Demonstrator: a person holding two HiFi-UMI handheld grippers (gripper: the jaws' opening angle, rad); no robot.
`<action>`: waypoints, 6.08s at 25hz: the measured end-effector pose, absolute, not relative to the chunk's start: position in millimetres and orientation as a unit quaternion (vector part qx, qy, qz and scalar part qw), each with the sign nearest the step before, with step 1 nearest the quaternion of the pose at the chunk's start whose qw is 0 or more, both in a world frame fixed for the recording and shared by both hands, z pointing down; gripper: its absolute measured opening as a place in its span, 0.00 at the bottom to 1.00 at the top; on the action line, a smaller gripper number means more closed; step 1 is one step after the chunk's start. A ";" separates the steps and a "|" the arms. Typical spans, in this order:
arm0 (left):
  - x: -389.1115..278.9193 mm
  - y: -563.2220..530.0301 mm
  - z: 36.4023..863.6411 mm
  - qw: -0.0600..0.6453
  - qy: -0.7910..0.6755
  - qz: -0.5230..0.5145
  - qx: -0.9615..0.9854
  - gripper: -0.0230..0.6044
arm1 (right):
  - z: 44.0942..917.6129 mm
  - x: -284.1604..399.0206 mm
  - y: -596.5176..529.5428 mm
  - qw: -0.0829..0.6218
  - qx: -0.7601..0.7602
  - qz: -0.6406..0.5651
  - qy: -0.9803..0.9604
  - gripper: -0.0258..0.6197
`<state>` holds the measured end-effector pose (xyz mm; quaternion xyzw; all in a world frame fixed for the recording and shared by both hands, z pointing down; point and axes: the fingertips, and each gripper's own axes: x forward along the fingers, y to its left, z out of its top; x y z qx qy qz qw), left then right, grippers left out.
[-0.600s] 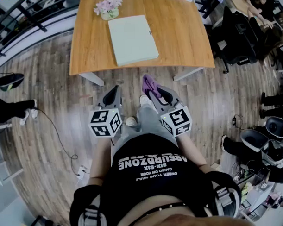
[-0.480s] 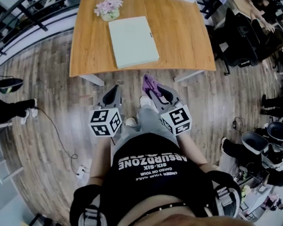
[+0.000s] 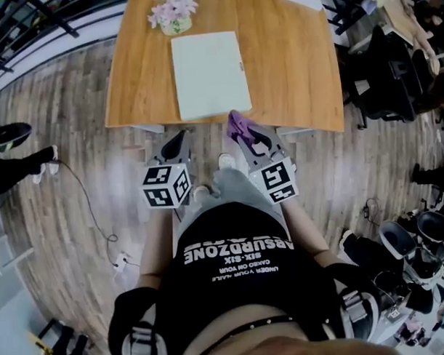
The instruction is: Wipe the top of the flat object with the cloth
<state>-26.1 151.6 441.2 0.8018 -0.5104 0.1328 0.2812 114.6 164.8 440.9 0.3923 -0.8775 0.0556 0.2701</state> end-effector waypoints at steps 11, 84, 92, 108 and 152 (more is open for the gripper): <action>-10.8 93.2 474.3 0.272 -0.544 0.158 0.778 0.06 | 515.4 130.5 104.2 0.386 0.289 -0.032 -0.876 0.19; -56.3 -81.2 608.2 0.338 -0.414 0.296 0.791 0.06 | 568.2 104.5 -129.4 0.407 0.357 0.025 -0.840 0.19; -58.3 -84.1 613.5 0.383 -0.403 0.299 0.775 0.06 | 569.2 105.0 -157.6 0.401 0.355 0.019 -0.844 0.19; -59.0 -85.5 614.4 0.391 -0.409 0.300 0.768 0.06 | 568.9 107.7 -213.0 0.382 0.366 0.019 -0.848 0.20; -59.5 -84.3 614.7 0.395 -0.414 0.288 0.768 0.06 | 573.6 24.7 -232.0 0.385 0.301 -0.007 -0.872 0.20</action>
